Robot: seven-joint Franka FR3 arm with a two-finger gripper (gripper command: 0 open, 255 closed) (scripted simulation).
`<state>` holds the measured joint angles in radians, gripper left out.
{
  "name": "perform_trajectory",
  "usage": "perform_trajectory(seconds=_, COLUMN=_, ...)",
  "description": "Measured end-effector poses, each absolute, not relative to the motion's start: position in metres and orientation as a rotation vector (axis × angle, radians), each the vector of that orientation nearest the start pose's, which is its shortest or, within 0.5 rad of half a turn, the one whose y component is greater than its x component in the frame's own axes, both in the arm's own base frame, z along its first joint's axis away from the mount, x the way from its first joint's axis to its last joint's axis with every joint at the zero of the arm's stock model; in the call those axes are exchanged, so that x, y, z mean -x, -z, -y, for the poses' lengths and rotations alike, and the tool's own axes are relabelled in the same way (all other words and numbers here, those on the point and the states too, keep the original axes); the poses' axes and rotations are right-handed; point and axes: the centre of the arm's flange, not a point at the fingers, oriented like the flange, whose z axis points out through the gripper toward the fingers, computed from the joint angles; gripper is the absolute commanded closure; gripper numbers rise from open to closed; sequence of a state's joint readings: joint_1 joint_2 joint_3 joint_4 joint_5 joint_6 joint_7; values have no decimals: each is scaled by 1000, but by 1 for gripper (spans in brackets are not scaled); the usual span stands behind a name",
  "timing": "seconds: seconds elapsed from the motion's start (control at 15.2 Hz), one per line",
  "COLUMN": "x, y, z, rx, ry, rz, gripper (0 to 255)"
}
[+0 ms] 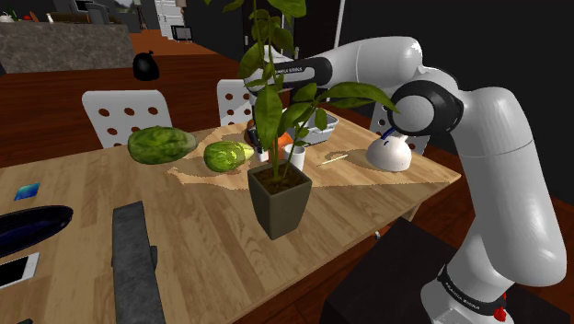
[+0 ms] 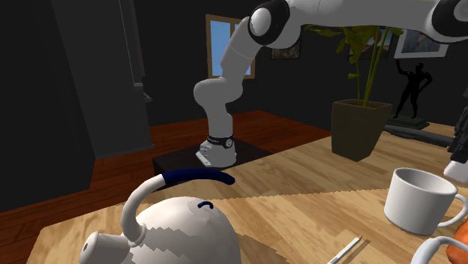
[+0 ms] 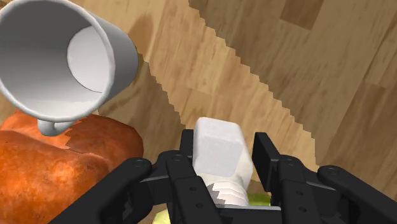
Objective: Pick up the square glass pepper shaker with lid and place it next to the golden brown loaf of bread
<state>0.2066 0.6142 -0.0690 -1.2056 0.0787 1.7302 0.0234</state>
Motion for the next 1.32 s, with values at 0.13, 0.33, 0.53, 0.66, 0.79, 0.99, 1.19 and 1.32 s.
perform_trajectory(seconds=0.13, x=-710, y=-405, z=-118, rx=3104, ry=-142, rz=169, gripper=255)
perform_trajectory(seconds=0.33, x=-711, y=-389, z=-119, rx=3104, ry=-142, rz=169, gripper=255)
perform_trajectory(seconds=0.53, x=-713, y=-373, z=-118, rx=3104, ry=-142, rz=169, gripper=255)
perform_trajectory(seconds=0.66, x=-711, y=-362, z=-118, rx=3104, ry=-142, rz=169, gripper=255)
perform_trajectory(seconds=0.79, x=-710, y=-355, z=-119, rx=3104, ry=-142, rz=169, gripper=255)
perform_trajectory(seconds=0.99, x=-711, y=-353, z=-119, rx=3104, ry=-141, rz=169, gripper=255)
perform_trajectory(seconds=1.19, x=-711, y=-353, z=-119, rx=3104, ry=-141, rz=169, gripper=255)
perform_trajectory(seconds=1.32, x=-711, y=-353, z=-119, rx=3104, ry=-141, rz=169, gripper=0)
